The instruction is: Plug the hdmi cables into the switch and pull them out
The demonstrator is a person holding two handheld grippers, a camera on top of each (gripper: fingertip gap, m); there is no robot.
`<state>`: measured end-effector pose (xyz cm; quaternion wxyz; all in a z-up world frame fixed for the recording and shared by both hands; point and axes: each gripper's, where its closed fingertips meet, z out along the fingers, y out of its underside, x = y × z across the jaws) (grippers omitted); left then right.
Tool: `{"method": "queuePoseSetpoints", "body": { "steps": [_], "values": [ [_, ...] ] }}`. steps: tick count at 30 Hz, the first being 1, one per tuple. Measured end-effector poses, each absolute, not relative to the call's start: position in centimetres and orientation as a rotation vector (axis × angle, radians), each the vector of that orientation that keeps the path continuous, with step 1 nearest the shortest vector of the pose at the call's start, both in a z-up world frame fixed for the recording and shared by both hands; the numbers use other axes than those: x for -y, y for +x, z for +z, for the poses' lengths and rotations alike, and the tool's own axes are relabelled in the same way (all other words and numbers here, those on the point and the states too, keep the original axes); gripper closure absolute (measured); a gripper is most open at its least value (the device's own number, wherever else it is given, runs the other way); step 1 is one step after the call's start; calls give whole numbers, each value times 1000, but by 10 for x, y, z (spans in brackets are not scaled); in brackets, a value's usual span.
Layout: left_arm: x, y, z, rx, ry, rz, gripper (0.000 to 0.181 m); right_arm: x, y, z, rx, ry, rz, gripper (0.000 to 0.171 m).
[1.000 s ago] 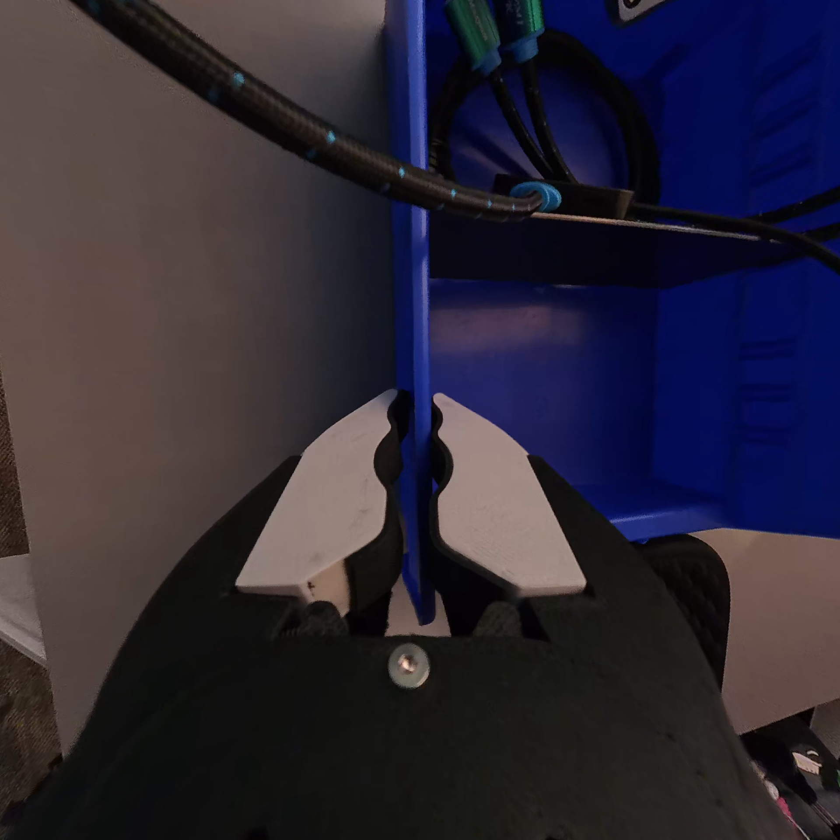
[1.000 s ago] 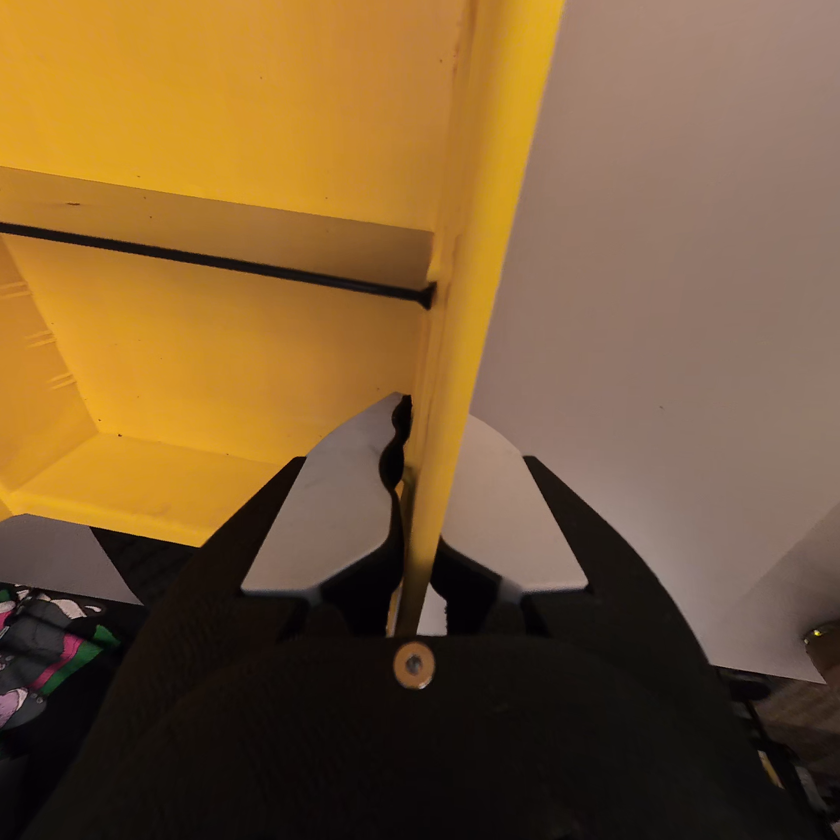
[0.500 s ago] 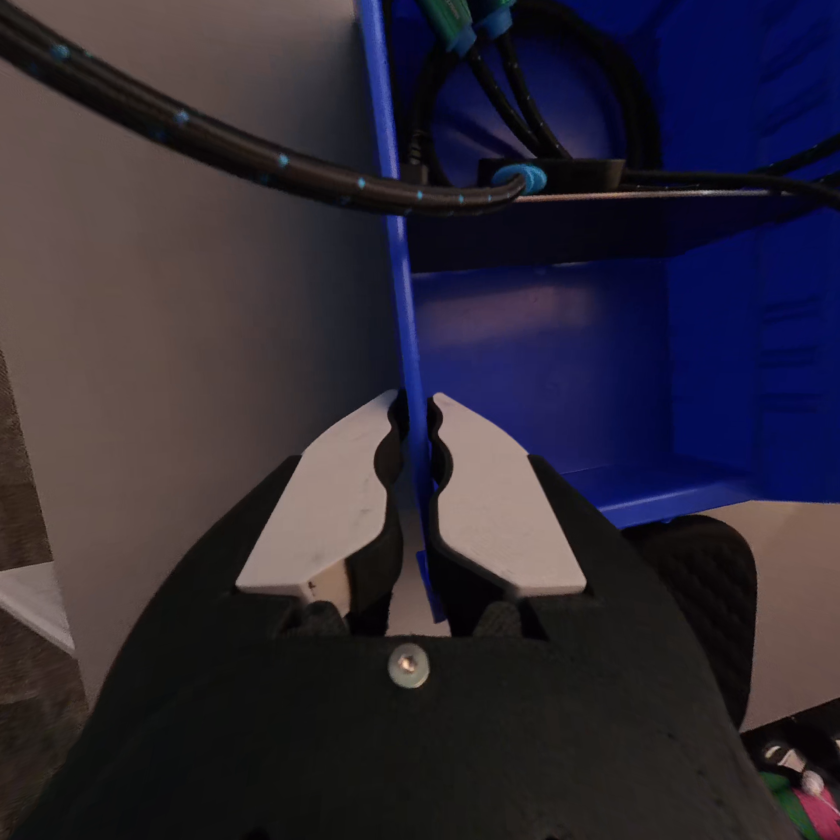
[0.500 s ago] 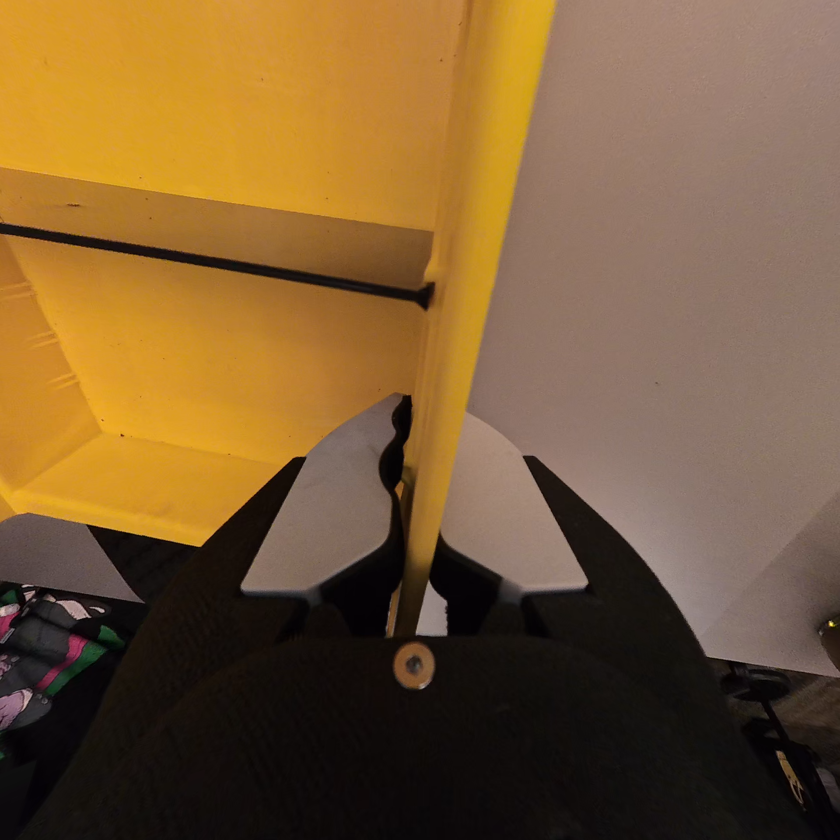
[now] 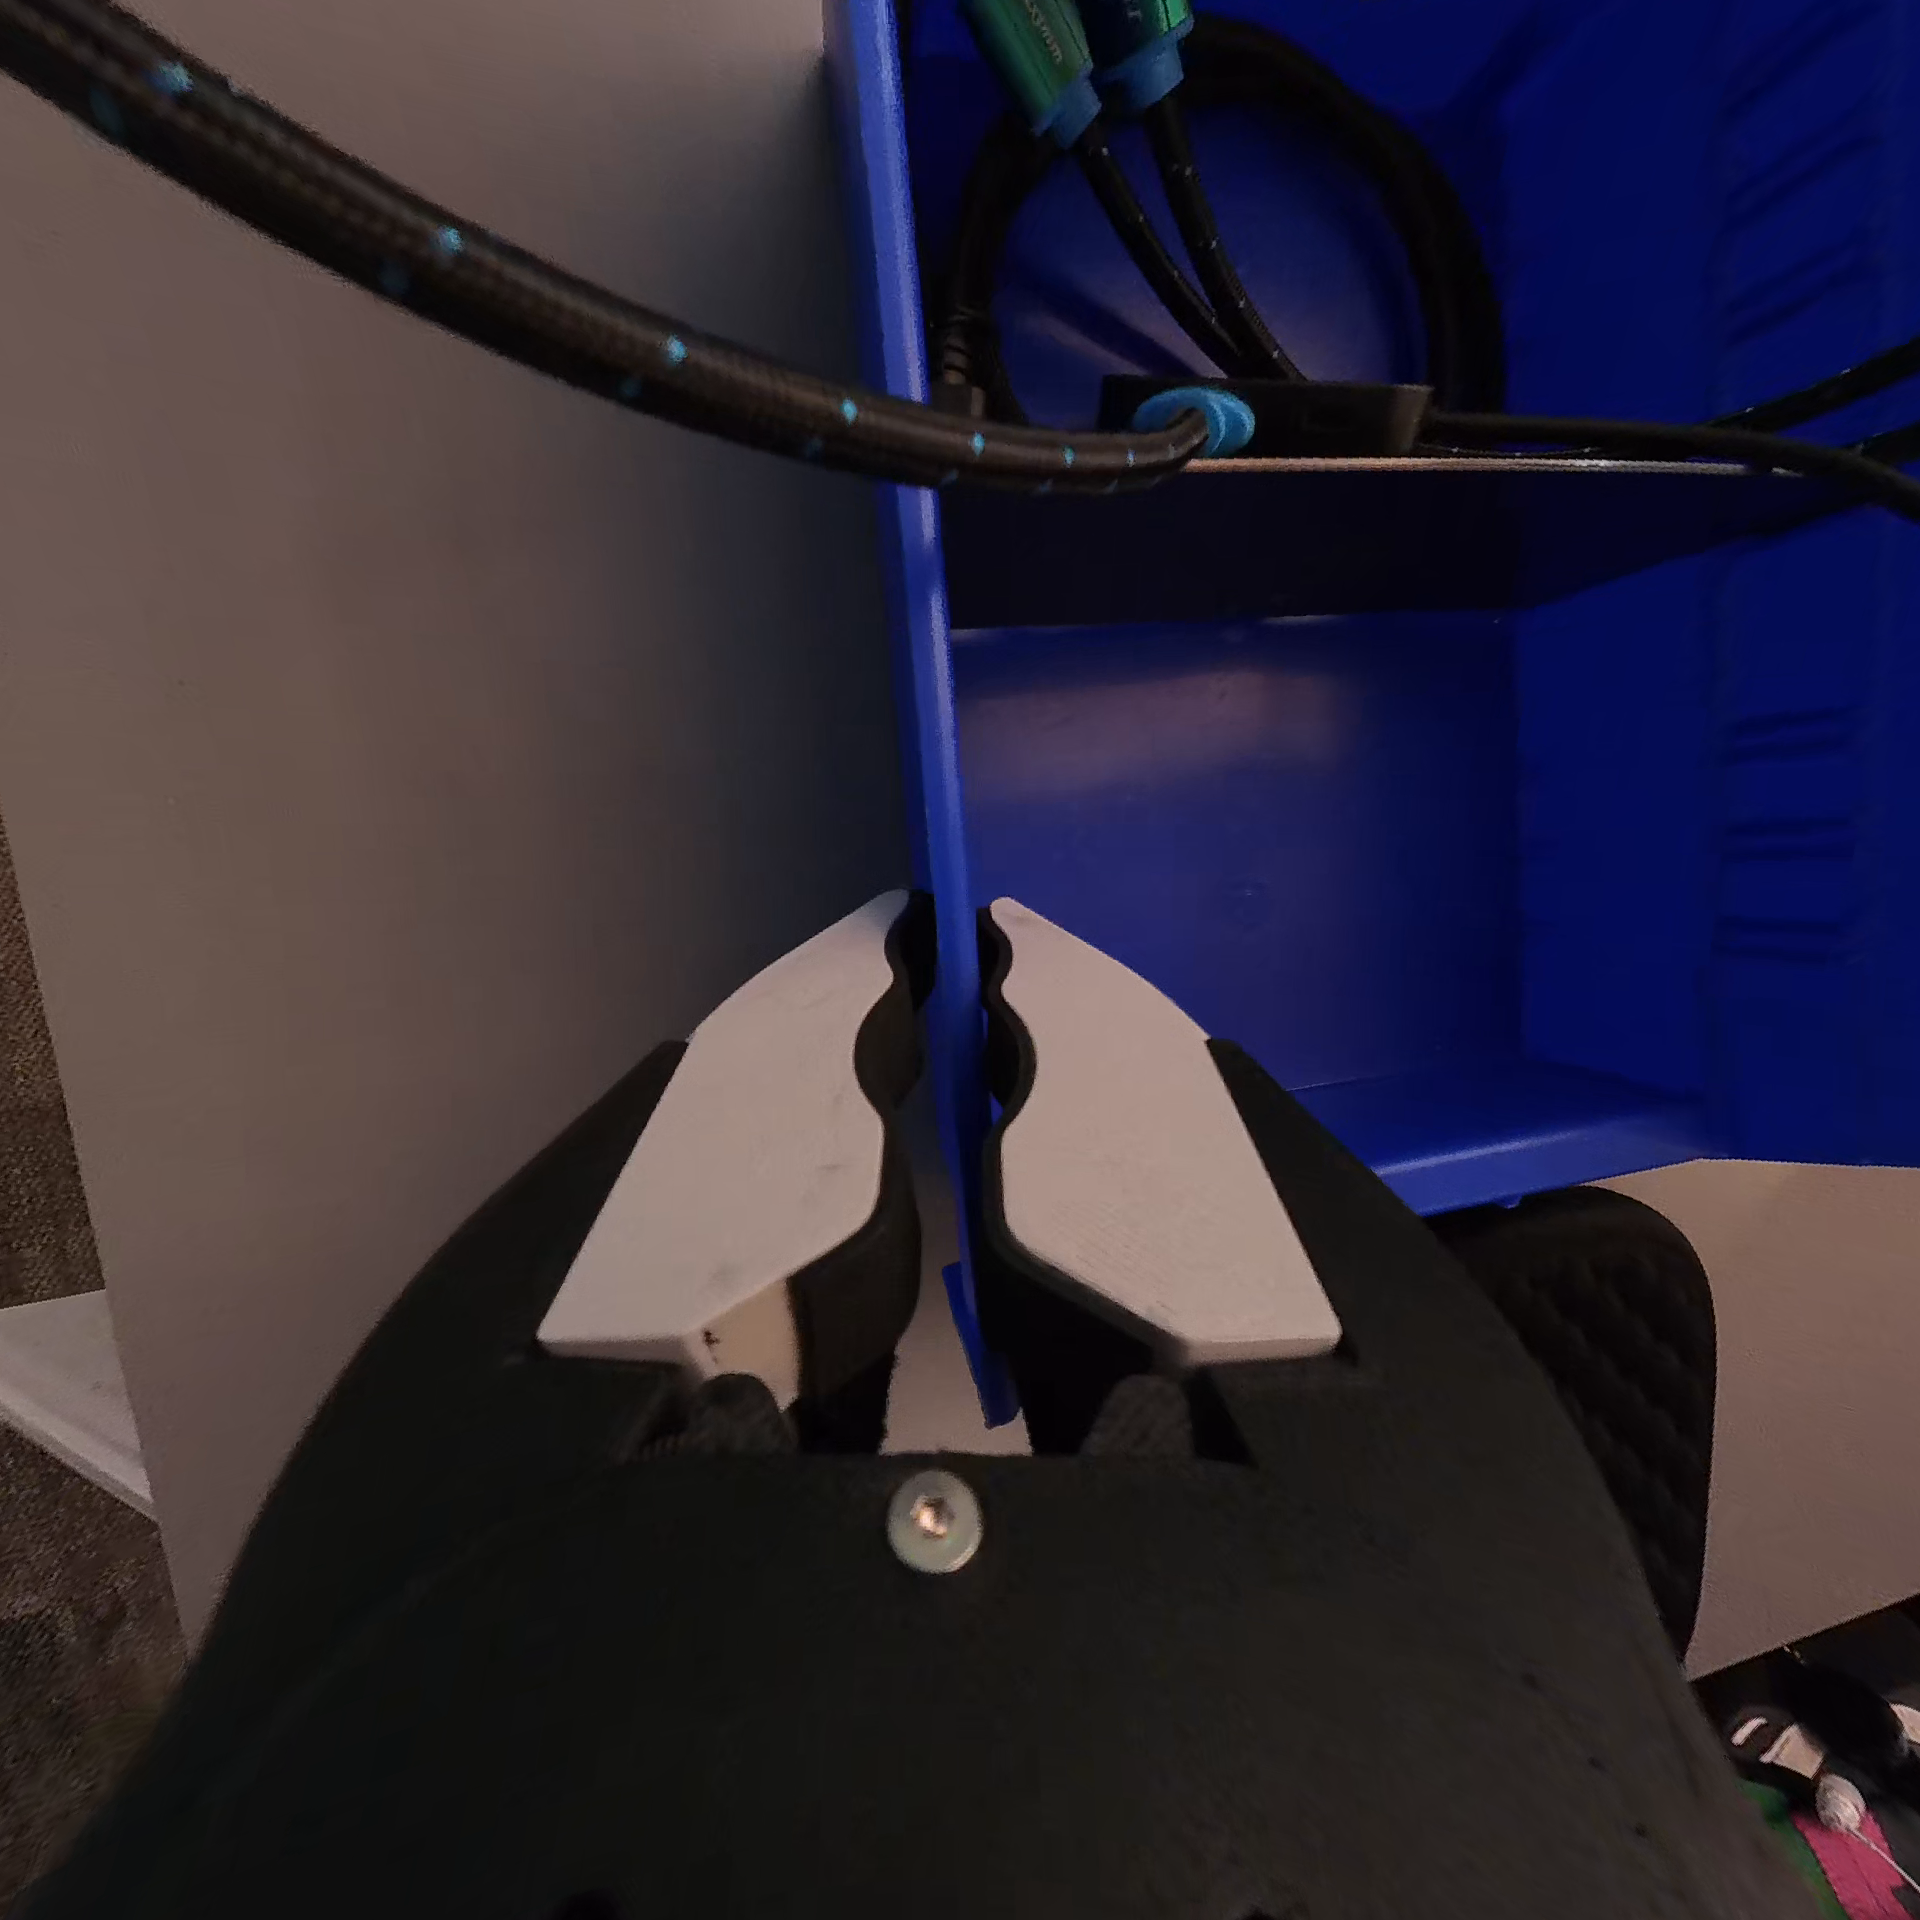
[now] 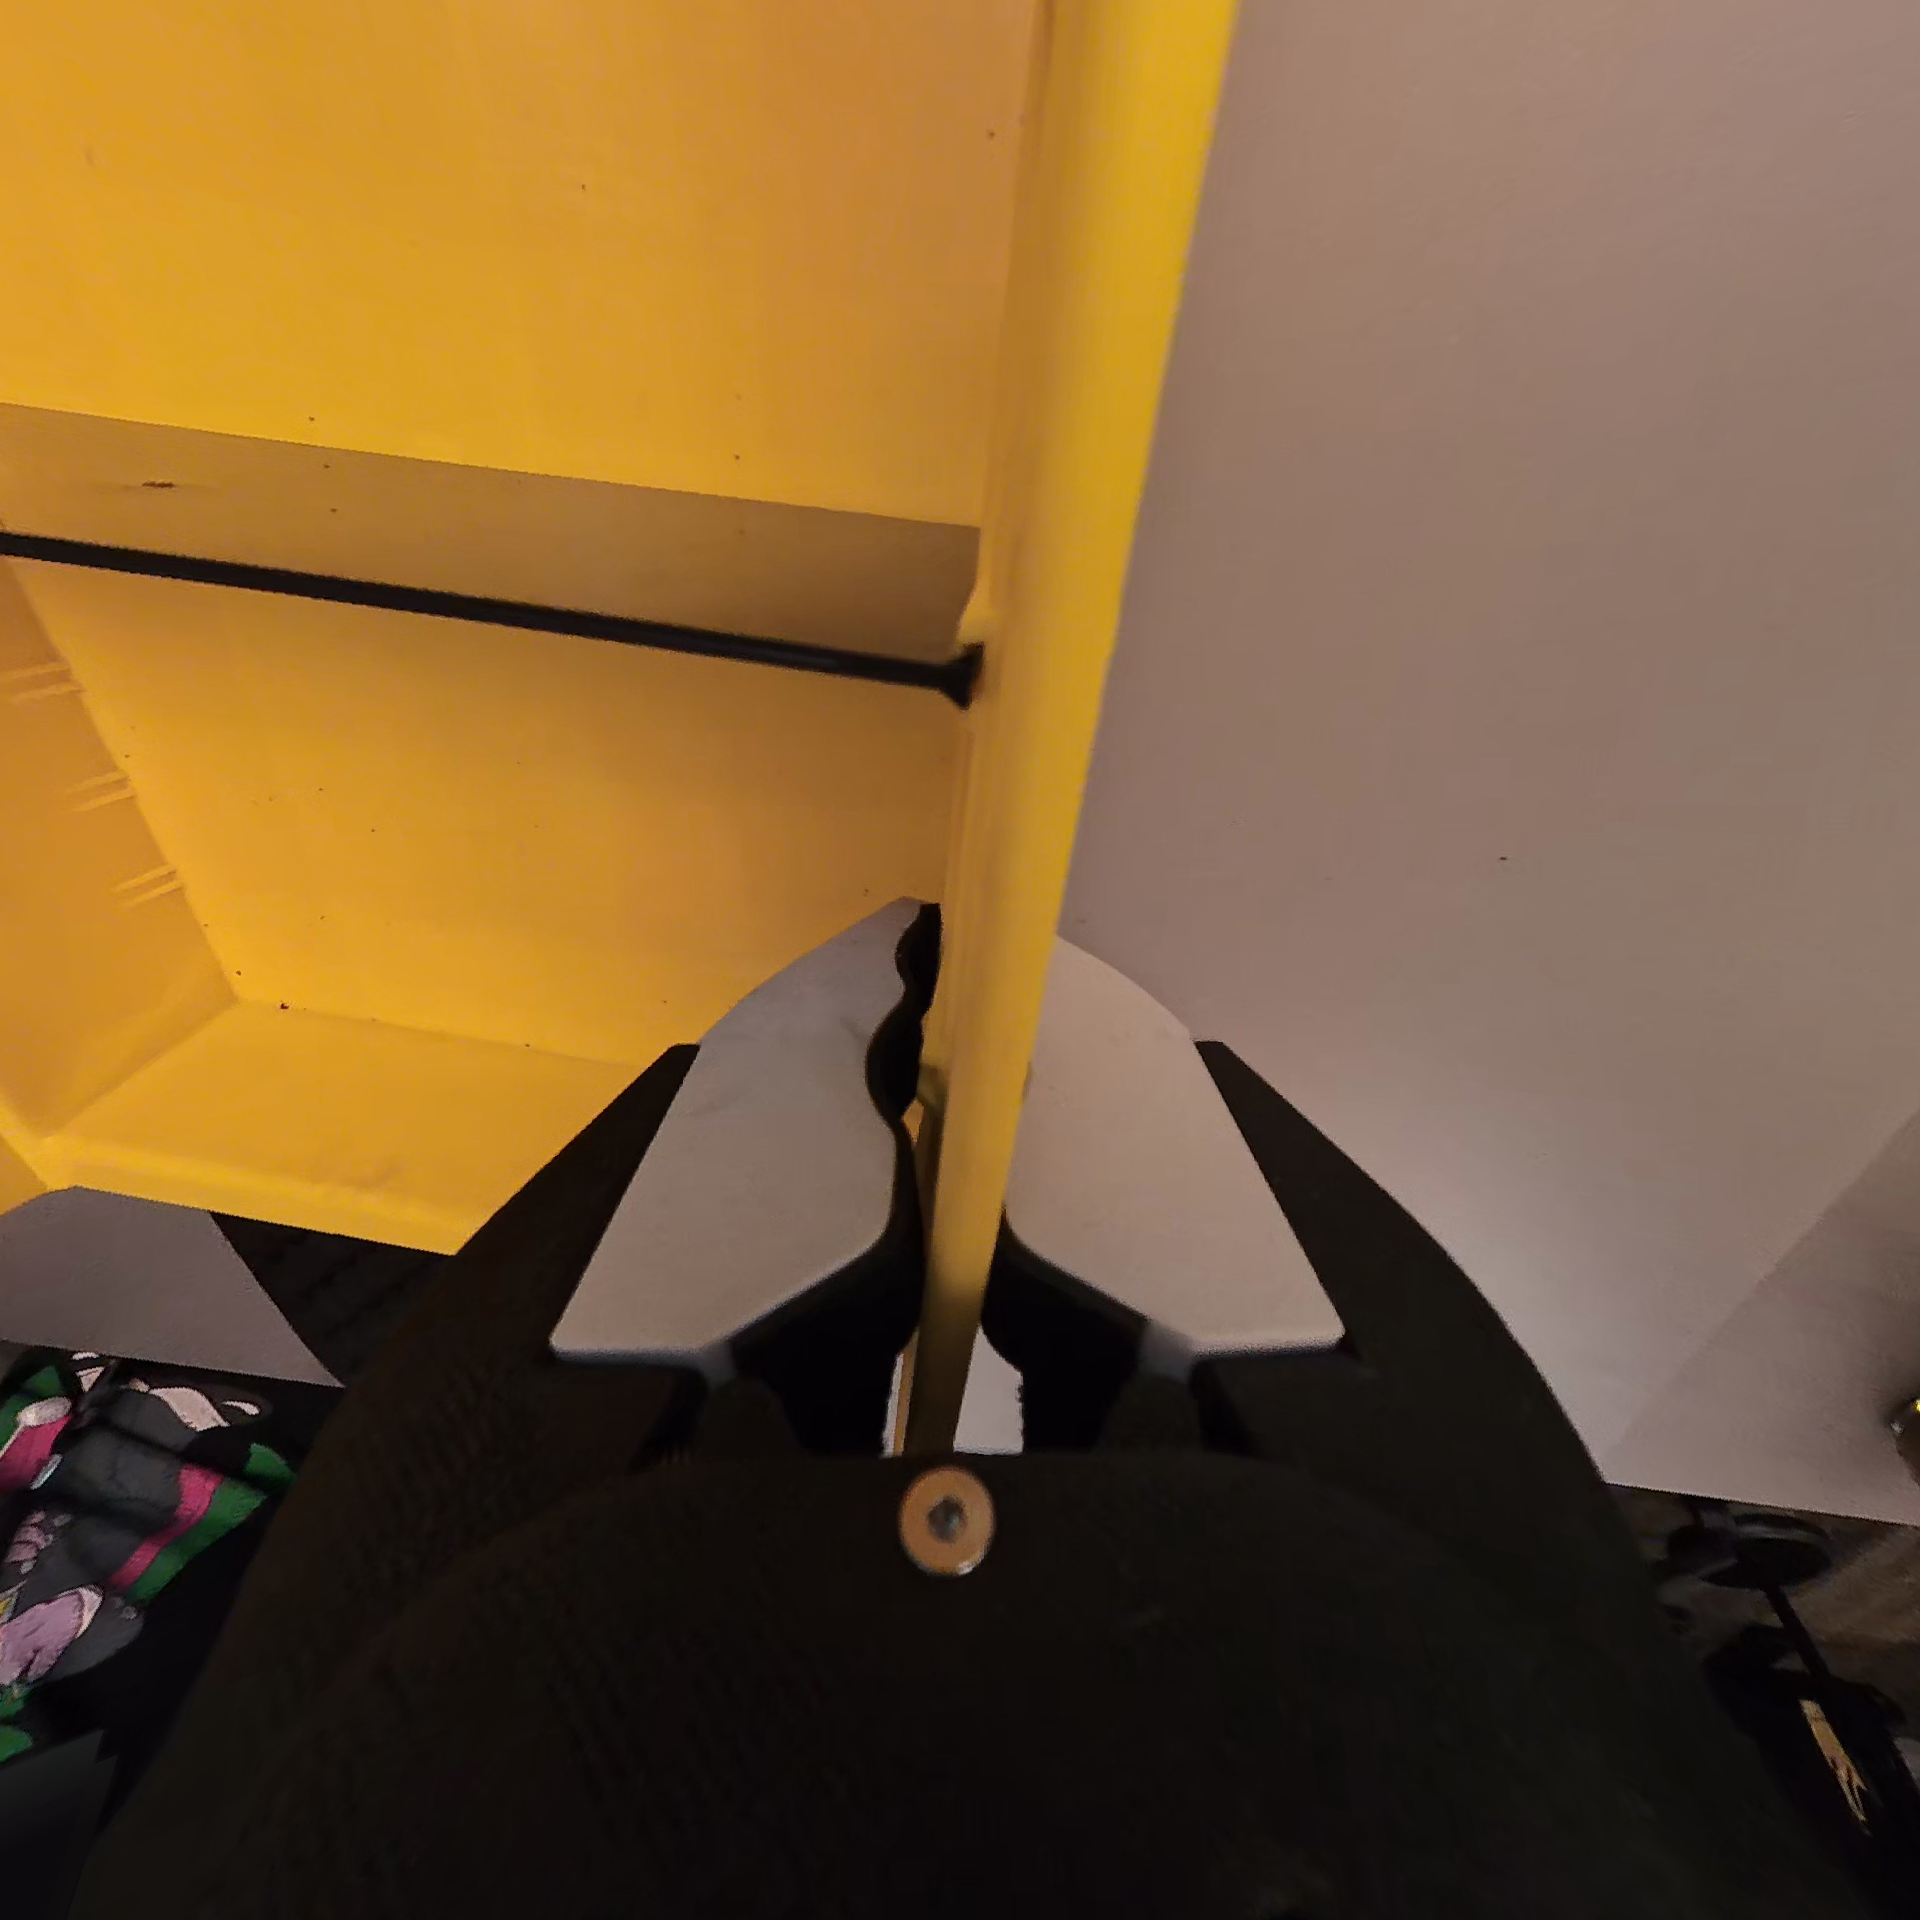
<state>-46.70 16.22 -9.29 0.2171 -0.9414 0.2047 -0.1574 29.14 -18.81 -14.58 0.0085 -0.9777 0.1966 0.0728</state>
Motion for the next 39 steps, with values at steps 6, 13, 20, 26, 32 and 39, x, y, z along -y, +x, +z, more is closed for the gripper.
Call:
{"method": "queuePoseSetpoints", "body": {
  "steps": [6,13,20,26,32,39],
  "values": [
    [-162,-466,-92,-523,-2612,-494,172,189,292,-146,-597,-3061,205,165],
    [-172,-470,-74,-393,-2541,-538,166,186,303,-136,-555,-3018,28,134],
    [-183,-484,1,-284,-2222,-490,148,171,313,-81,-446,-2804,-175,121],
    [-179,-457,86,-361,-1770,-524,136,119,294,22,-280,-2293,-349,113],
    [-170,-426,114,-436,-1530,-539,126,65,204,147,12,-1644,-315,106],
    [-179,-410,101,-517,-1578,-429,133,47,118,226,178,-1241,-158,109]
  ]
}}
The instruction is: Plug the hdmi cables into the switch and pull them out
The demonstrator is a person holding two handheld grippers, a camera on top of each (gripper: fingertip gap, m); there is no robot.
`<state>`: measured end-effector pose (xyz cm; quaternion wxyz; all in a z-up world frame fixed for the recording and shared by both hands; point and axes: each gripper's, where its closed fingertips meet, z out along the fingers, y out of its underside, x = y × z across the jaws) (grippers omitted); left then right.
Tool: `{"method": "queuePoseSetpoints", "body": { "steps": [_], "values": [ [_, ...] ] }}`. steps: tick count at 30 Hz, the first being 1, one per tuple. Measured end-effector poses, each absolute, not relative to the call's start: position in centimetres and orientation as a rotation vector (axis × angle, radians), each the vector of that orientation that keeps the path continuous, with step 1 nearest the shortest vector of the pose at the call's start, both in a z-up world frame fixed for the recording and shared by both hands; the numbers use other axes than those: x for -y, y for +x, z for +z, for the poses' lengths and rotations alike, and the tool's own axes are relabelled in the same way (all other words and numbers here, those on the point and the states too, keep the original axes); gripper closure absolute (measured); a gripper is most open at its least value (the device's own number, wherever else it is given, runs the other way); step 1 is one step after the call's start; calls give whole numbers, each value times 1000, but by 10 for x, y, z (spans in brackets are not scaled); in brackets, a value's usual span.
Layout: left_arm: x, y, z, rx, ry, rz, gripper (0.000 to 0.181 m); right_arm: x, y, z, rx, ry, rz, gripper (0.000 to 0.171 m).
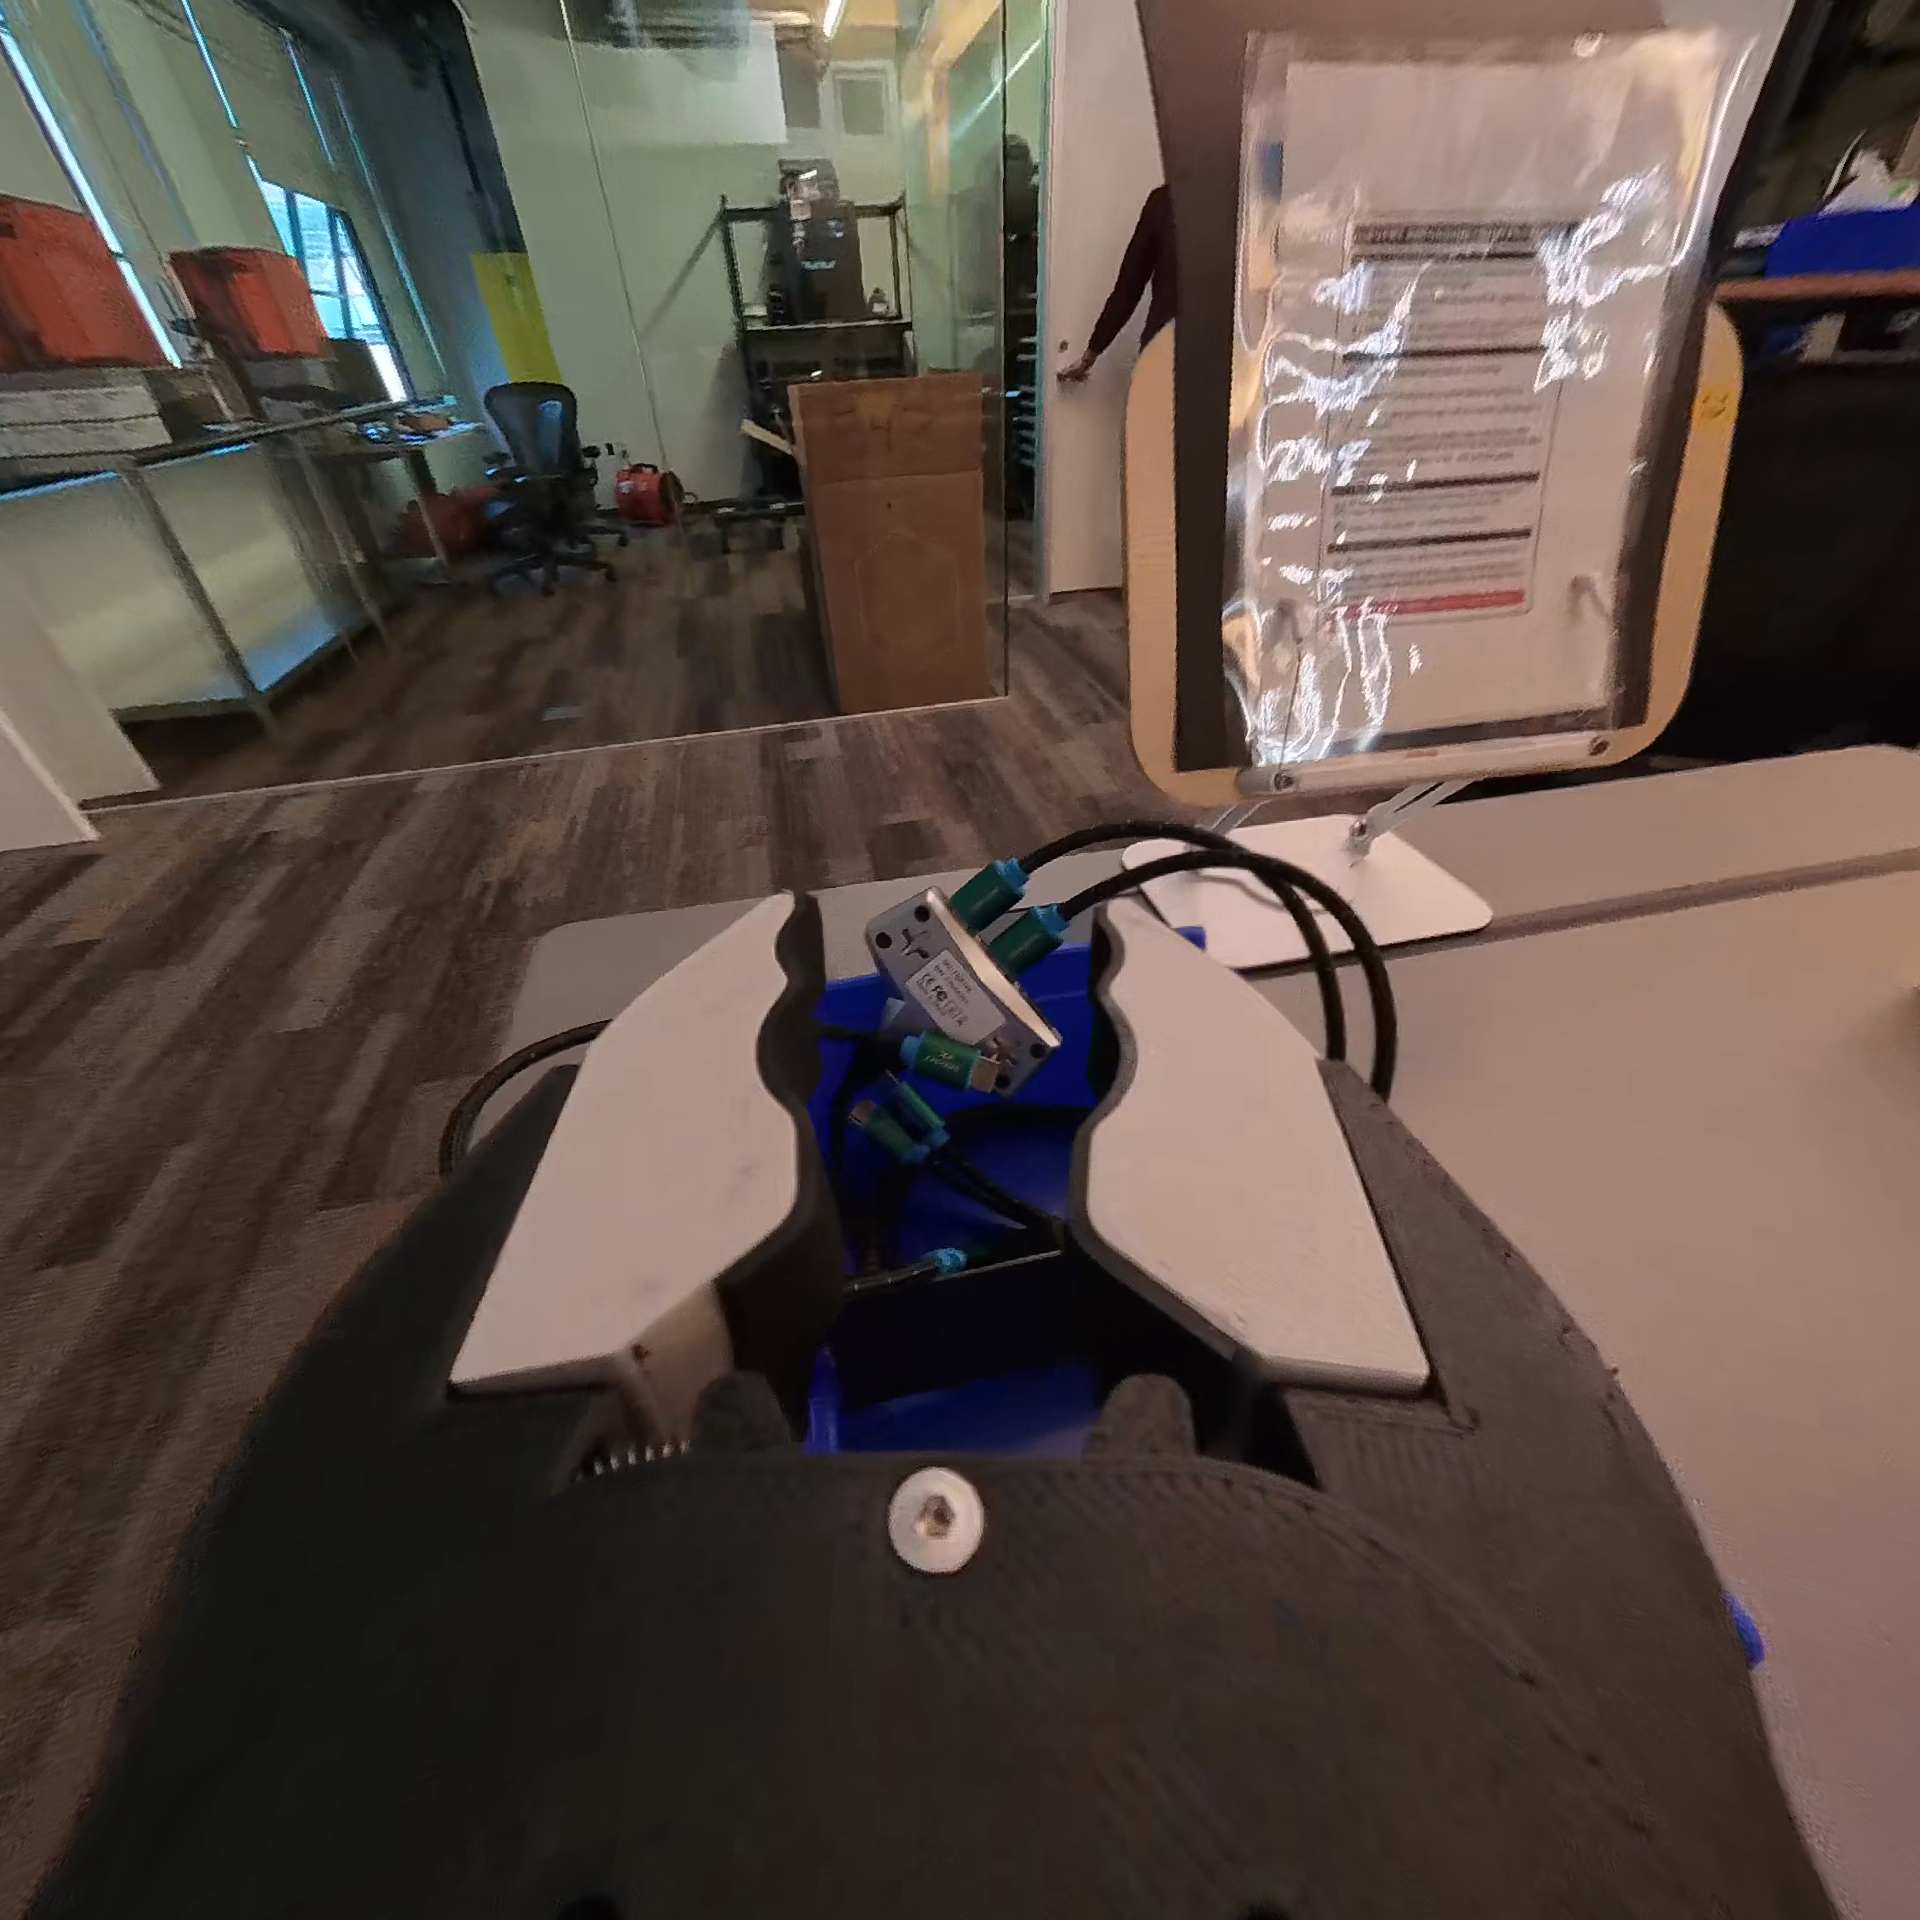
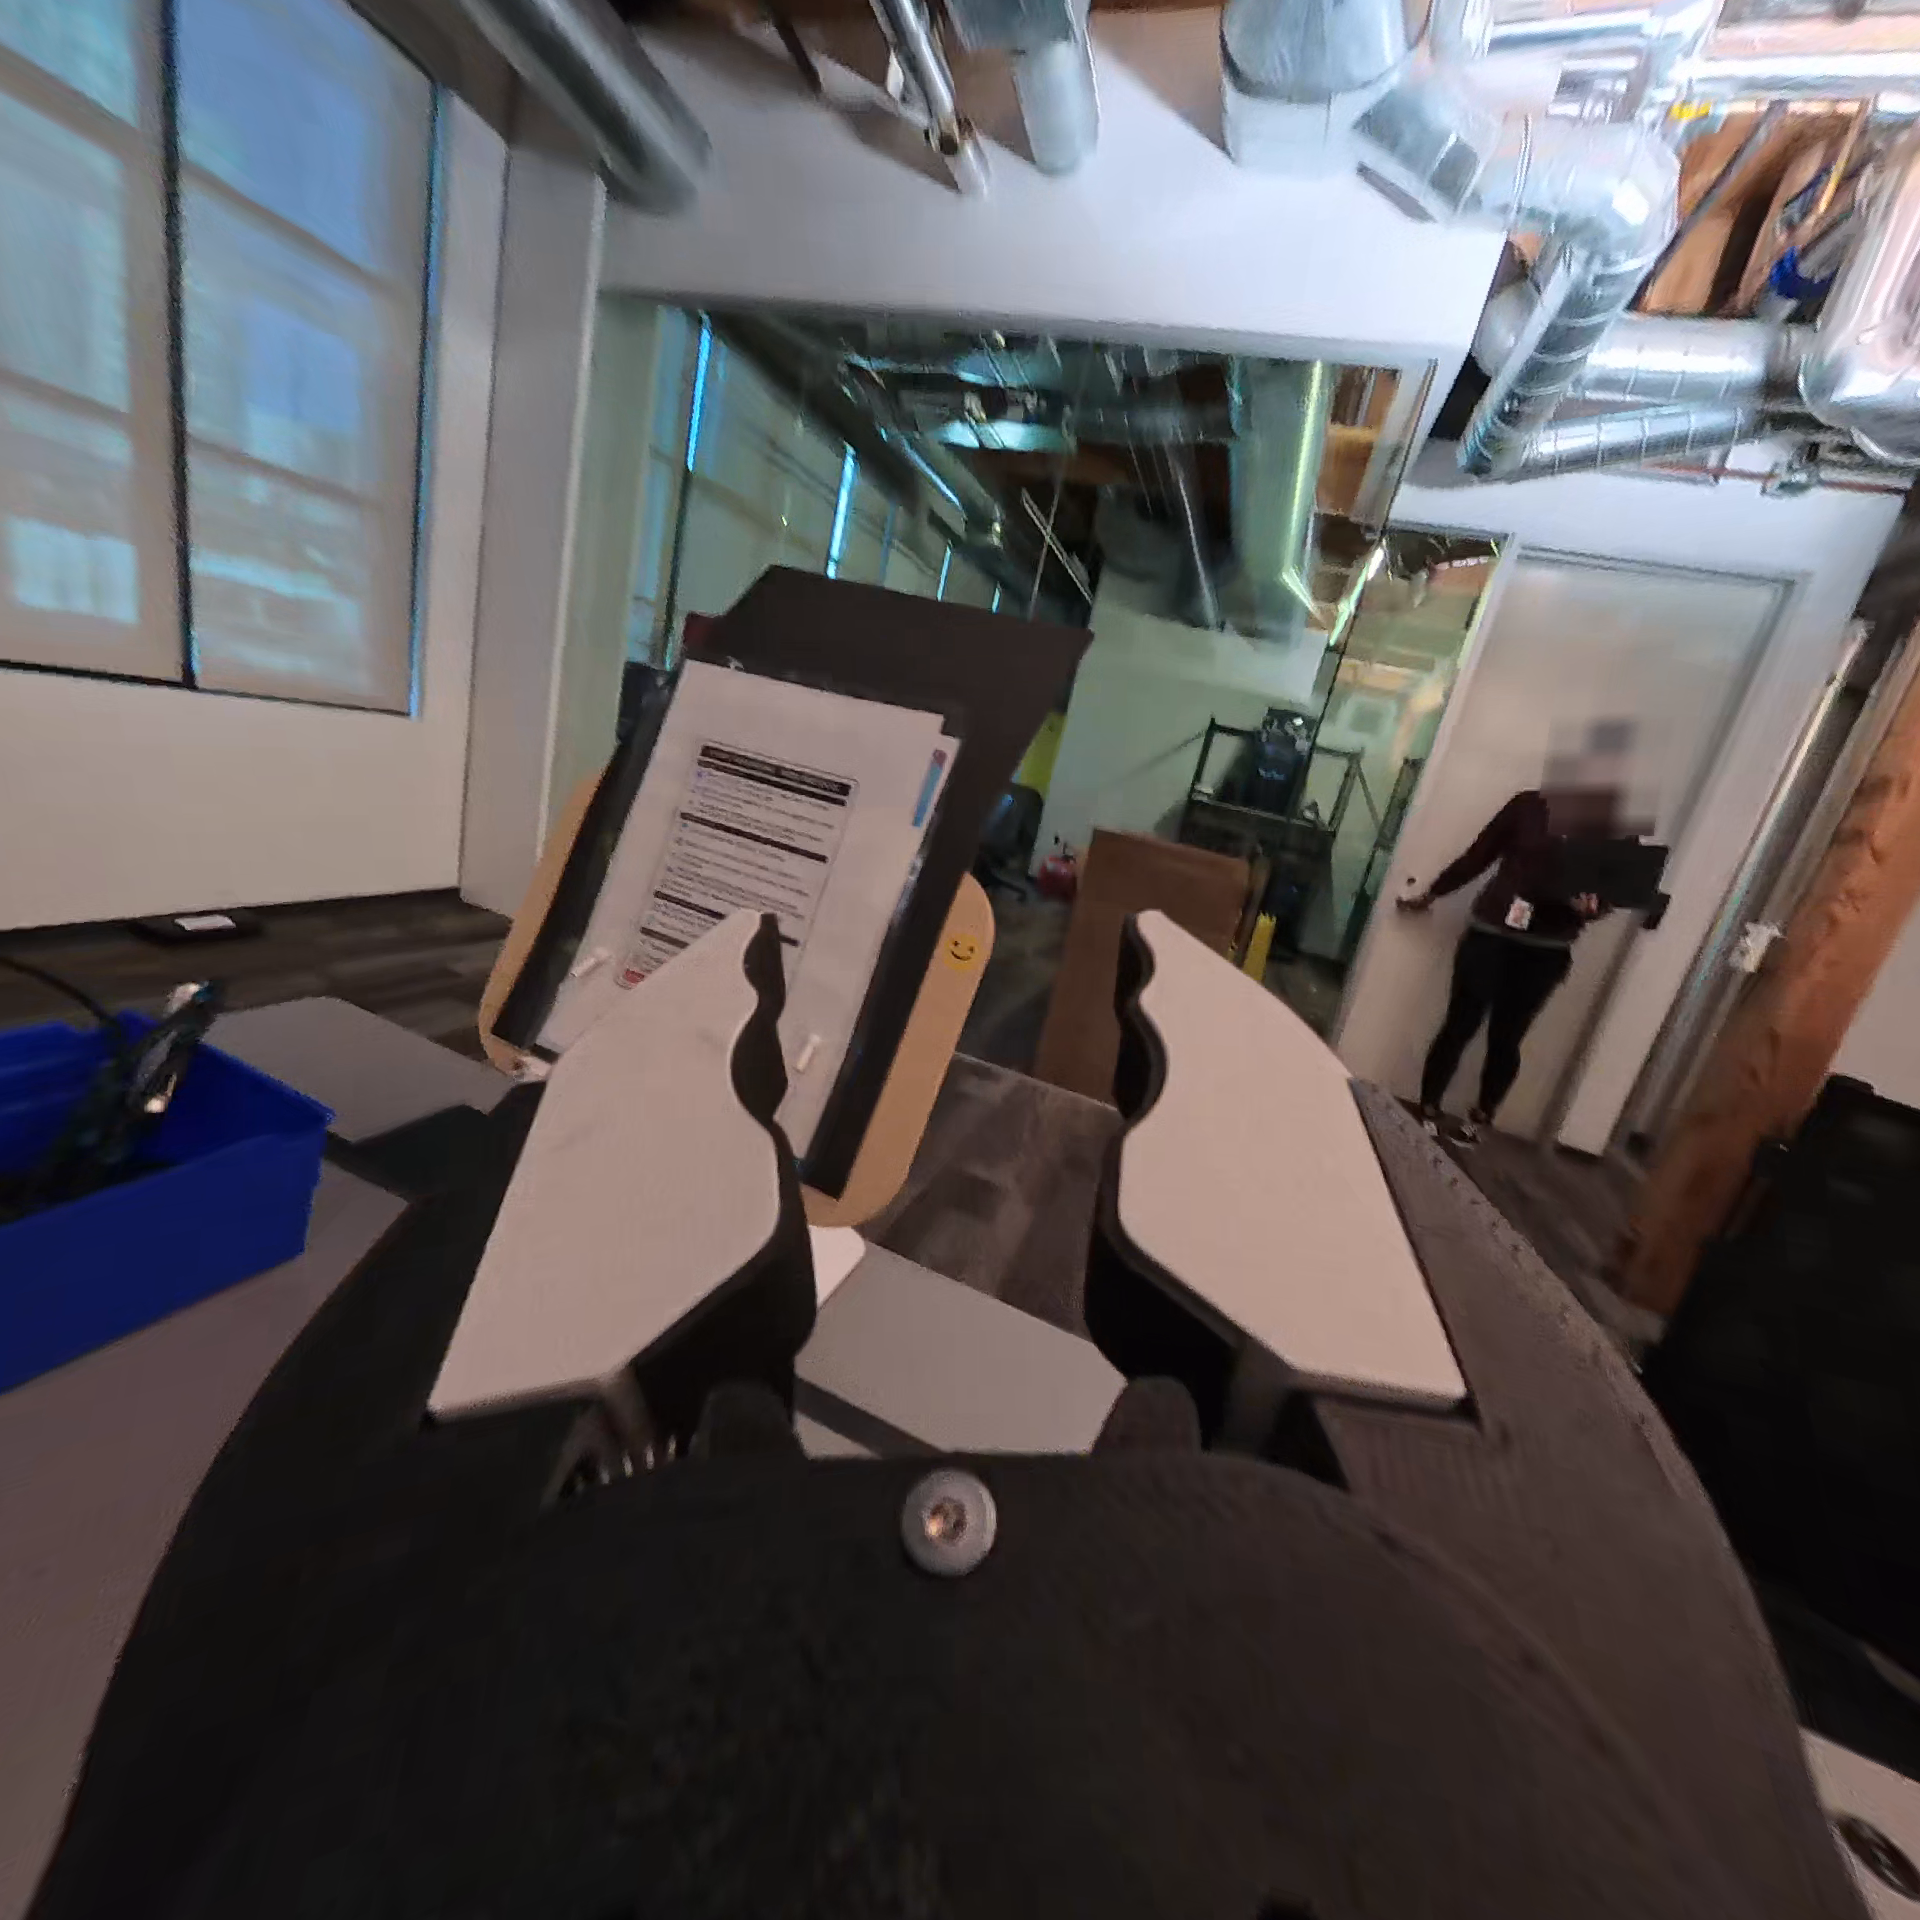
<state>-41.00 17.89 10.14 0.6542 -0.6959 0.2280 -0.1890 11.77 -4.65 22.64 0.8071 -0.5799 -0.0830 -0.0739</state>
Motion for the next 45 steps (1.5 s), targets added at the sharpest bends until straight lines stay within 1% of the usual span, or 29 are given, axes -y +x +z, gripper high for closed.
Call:
{"method": "queuePoseSetpoints", "body": {
  "steps": [2,4,5,10,17,22,25,28,30,33,35,38,45],
  "values": [
    [-180,-406,100,-540,-1585,-389,133,47,111,216,178,-1212,-132,110],
    [-182,-401,101,-551,-1572,-360,135,47,112,214,189,-1111,-141,124],
    [-183,-397,102,-553,-1560,-356,135,45,115,211,188,-1107,-149,125],
    [-184,-363,105,-568,-1518,-435,135,42,119,205,189,-1140,-120,126],
    [-185,-340,93,-659,-1547,-259,132,50,120,207,206,-1159,-136,126],
    [-178,-323,107,-663,-1448,-450,133,66,123,216,195,-1129,-115,127],
    [-194,-319,111,-768,-1328,-442,129,73,123,220,198,-1116,-115,127],
    [-223,-320,87,-1012,-1390,-338,126,73,122,220,208,-1128,-128,127],
    [-240,-323,69,-1154,-1485,-312,128,70,121,219,214,-1143,-134,127],
    [-268,-332,52,-1268,-1567,-279,129,63,114,216,234,-1166,-126,126],
    [-283,-335,40,-1331,-1622,-316,133,58,109,213,254,-1186,-130,127],
    [-301,-335,25,-1415,-1661,-383,130,52,103,210,279,-1207,-148,127],
    [-314,-320,-10,-1629,-1738,-641,122,37,66,196,382,-1293,51,126]
  ]
}}
